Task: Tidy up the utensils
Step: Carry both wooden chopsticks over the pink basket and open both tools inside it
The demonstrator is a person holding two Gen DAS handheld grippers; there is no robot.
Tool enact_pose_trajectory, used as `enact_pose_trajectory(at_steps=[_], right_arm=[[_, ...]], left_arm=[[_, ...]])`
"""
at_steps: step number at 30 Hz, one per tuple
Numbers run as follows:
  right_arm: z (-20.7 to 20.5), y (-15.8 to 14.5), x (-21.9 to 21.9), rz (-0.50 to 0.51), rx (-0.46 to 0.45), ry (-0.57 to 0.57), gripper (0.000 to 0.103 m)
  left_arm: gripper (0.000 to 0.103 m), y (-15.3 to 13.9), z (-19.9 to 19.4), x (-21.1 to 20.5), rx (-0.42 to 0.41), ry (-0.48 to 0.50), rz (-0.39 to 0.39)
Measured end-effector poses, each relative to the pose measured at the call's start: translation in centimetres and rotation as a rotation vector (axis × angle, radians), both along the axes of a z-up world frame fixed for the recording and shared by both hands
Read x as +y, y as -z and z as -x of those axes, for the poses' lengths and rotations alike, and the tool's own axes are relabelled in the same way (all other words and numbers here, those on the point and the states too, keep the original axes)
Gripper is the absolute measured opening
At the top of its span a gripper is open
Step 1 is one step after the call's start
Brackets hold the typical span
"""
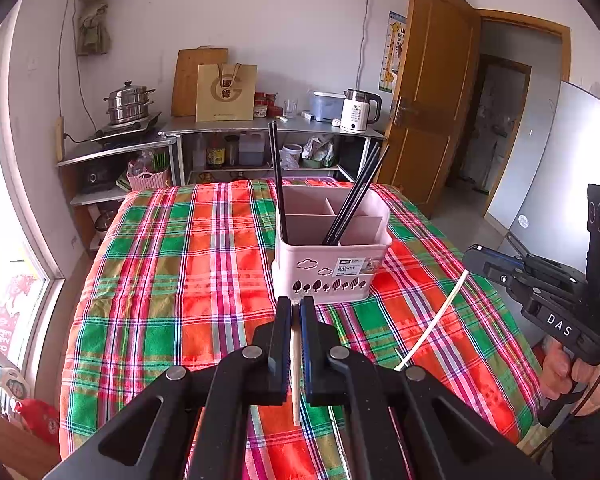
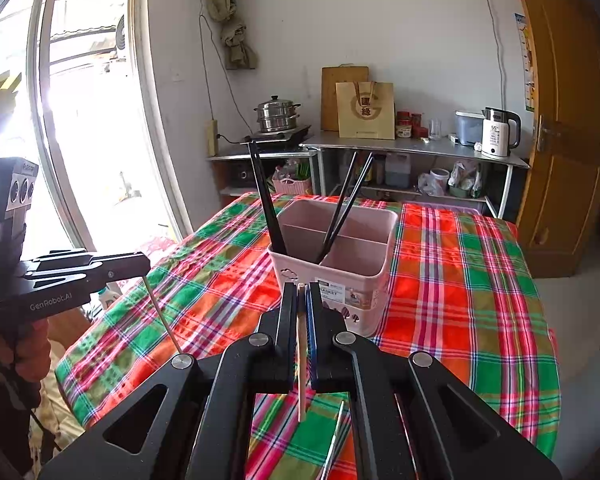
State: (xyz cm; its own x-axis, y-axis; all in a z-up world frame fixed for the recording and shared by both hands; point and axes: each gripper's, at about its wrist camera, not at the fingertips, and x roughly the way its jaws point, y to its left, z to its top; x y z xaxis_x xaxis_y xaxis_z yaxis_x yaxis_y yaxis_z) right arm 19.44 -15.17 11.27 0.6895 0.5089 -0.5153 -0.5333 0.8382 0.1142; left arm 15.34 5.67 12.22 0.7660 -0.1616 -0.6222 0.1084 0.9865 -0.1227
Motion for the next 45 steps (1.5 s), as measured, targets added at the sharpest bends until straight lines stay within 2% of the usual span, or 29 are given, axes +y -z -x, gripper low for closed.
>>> enact_pose_trajectory(at_steps=[11, 19, 26, 38, 45], right_arm=[[0.4, 0.8, 0.1, 0.024, 0.026, -0.019, 0.004], [0.1, -0.5, 0.1, 0.01, -0.009, -0.012, 0.004], [-1.3, -2.7, 0.5, -0.036, -0.059, 0.008, 0.004], [-5.7, -7.7, 0.2, -0.183, -0.139, 0.068, 0.004], [-7.7, -8.6, 1.4, -0.212, -0.171, 0.065, 0.004]], left_arm=[[0.004, 0.1, 1.3, 0.1, -0.002, 0.023, -0.005], [0.004, -1.0, 0.4, 0.6, -0.009, 0.022, -0.018], [0.004, -3.7, -2.3, 0.7, -0.039, 0.023, -0.002], [0.004, -10.3, -8.6, 1.3, -0.146, 0.004, 0.081], [0.004, -10.9, -12.8, 0.6, -0.165, 0.002, 0.072]])
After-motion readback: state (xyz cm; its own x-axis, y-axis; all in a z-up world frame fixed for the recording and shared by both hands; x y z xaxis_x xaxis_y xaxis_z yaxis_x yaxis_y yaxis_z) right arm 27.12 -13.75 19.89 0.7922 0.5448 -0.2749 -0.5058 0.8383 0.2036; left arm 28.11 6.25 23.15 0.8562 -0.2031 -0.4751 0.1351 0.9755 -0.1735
